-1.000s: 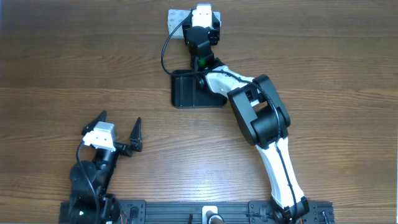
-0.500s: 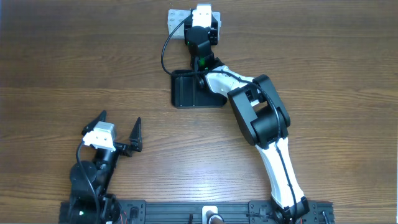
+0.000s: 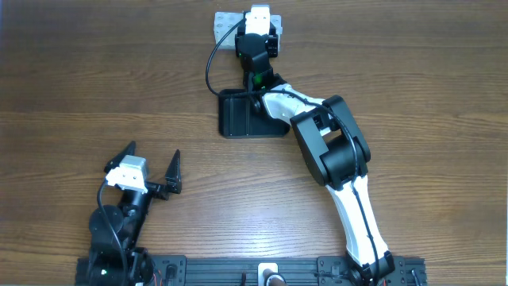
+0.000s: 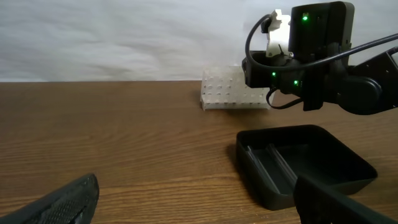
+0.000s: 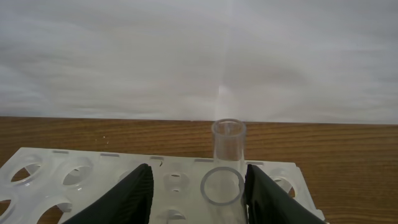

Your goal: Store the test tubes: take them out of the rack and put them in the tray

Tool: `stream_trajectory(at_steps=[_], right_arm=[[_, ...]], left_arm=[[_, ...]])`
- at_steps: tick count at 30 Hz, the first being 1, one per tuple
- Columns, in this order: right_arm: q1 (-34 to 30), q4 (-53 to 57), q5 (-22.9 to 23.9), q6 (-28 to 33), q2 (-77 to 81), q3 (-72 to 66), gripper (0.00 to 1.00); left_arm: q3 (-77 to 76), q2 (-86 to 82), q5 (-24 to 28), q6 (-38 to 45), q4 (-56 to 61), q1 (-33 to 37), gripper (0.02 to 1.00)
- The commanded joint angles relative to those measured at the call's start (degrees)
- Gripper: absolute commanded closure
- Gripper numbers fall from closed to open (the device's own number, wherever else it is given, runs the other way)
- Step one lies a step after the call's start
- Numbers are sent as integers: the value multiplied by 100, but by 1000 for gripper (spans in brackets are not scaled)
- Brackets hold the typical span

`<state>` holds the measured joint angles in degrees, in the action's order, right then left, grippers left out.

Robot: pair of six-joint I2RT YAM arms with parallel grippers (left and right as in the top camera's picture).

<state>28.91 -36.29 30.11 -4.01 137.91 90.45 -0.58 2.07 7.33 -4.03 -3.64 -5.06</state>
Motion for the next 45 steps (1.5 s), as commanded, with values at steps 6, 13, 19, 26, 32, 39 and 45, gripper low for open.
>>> stream_trajectory(at_steps=[6, 13, 19, 26, 32, 39, 45], right_arm=[[33, -22, -2, 24, 55, 122, 590], [35, -46, 0, 24, 55, 122, 634], [44, -127, 319, 24, 55, 122, 673], [44, -188, 321, 24, 55, 122, 733], [44, -188, 415, 24, 55, 122, 794], [44, -186, 431, 24, 55, 122, 805], [44, -186, 431, 24, 55, 122, 814]], left_arm=[[24, -57, 76, 105, -9, 35, 23], [24, -57, 76, 105, -9, 35, 20], [26, -57, 76, 105, -9, 35, 20], [24, -57, 76, 105, -9, 35, 20], [26, -57, 76, 105, -9, 35, 20], [24, -57, 76, 105, -9, 35, 20], [24, -57, 76, 105, -9, 35, 20]])
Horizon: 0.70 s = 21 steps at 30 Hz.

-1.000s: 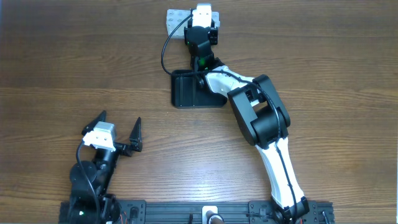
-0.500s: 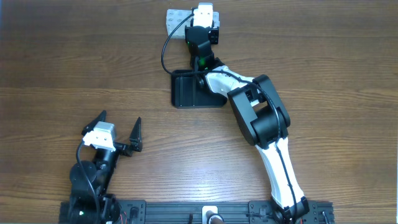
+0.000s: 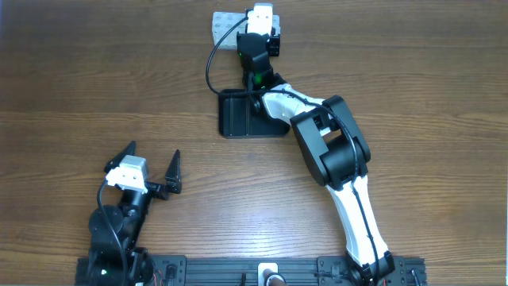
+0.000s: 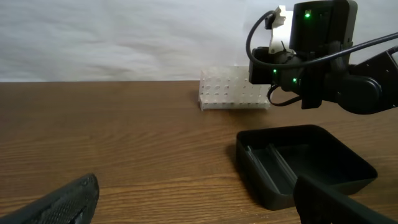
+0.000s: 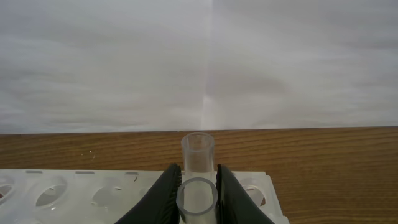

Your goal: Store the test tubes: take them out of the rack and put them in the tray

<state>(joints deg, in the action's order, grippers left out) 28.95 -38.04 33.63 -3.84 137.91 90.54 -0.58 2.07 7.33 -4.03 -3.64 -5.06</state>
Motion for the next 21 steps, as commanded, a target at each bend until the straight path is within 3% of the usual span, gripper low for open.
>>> stream_trajectory(at_steps=[1, 21], right_arm=[[39, -11, 79, 7, 55, 114, 816], [96, -13, 96, 7, -33, 129, 882]], left_arm=[[26, -57, 76, 105, -9, 35, 20], [24, -57, 76, 105, -9, 35, 20]])
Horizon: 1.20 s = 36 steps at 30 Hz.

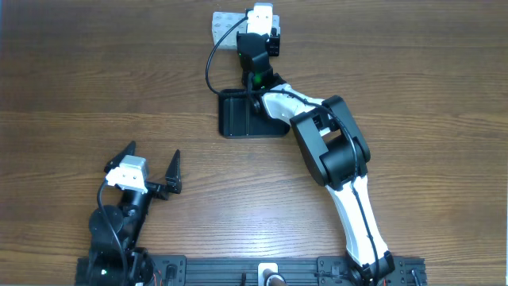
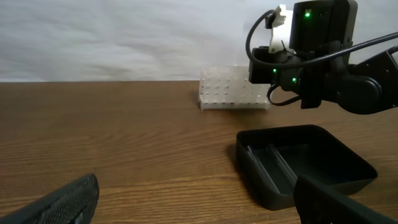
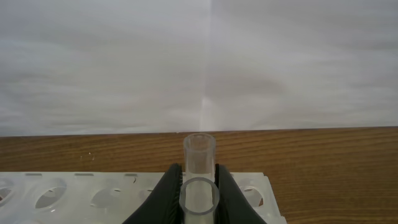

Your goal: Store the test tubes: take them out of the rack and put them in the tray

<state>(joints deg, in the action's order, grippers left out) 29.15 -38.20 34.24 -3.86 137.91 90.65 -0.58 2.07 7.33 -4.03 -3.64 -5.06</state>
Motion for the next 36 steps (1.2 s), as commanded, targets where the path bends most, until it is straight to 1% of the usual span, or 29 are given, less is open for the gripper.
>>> stream_trajectory(at_steps=[1, 7, 13, 16, 23, 27, 31, 36], right_arm=[[79, -2, 35, 9, -48, 118, 884], [83, -31, 57, 9, -173, 118, 895], [83, -369, 334, 15, -315, 118, 930], [85, -435, 334, 15, -385, 118, 941], [131, -470, 334, 289, -605, 118, 952], [151, -470, 332, 295, -767, 118, 963], [188, -463, 328, 437, -990, 118, 978], [245, -195, 310, 531, -1340, 118, 989]], left_arm=[[26, -57, 76, 105, -9, 35, 20], [26, -57, 76, 105, -9, 35, 20], [24, -57, 76, 105, -9, 35, 20], [24, -57, 76, 105, -9, 35, 20], [24, -57, 76, 105, -9, 35, 20], [24, -57, 76, 105, -9, 35, 23], [24, -57, 76, 105, -9, 35, 20], [26, -57, 76, 105, -9, 35, 20]])
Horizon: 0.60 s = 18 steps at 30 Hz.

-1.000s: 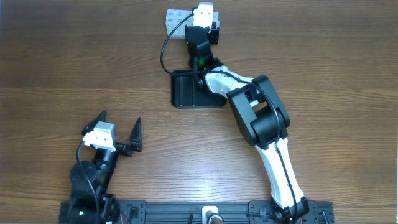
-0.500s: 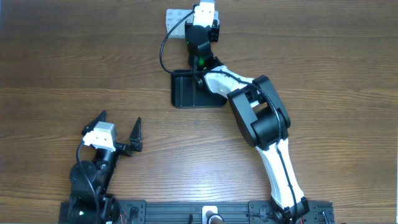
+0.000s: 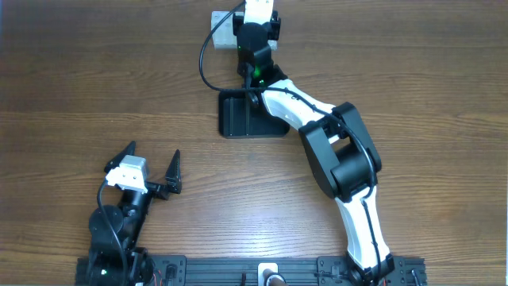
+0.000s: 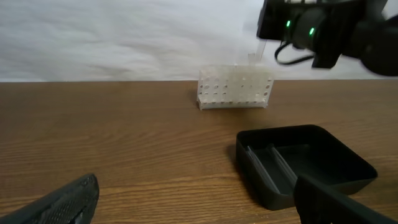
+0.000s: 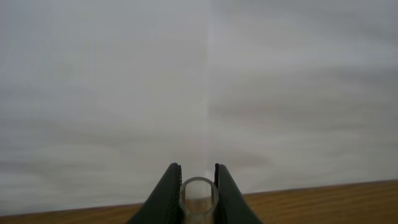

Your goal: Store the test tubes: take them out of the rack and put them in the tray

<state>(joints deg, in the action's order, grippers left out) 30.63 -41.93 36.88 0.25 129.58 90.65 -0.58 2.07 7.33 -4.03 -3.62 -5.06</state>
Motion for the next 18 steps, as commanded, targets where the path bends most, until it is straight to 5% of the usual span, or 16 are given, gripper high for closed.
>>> stream_trajectory(at_steps=[1, 6, 10, 18], right_arm=[[107, 345, 35, 116, -601, 118, 996], [136, 1368, 0, 114, -1117, 118, 989], [140, 2771, -463, 57, -1707, 118, 989], [118, 5901, -1209, -2378, -2481, 118, 989]], left_arm=[[24, -57, 76, 105, -11, 35, 20], [26, -57, 76, 105, -11, 35, 20], [24, -57, 76, 105, -11, 35, 20], [26, -57, 76, 105, -11, 35, 23]])
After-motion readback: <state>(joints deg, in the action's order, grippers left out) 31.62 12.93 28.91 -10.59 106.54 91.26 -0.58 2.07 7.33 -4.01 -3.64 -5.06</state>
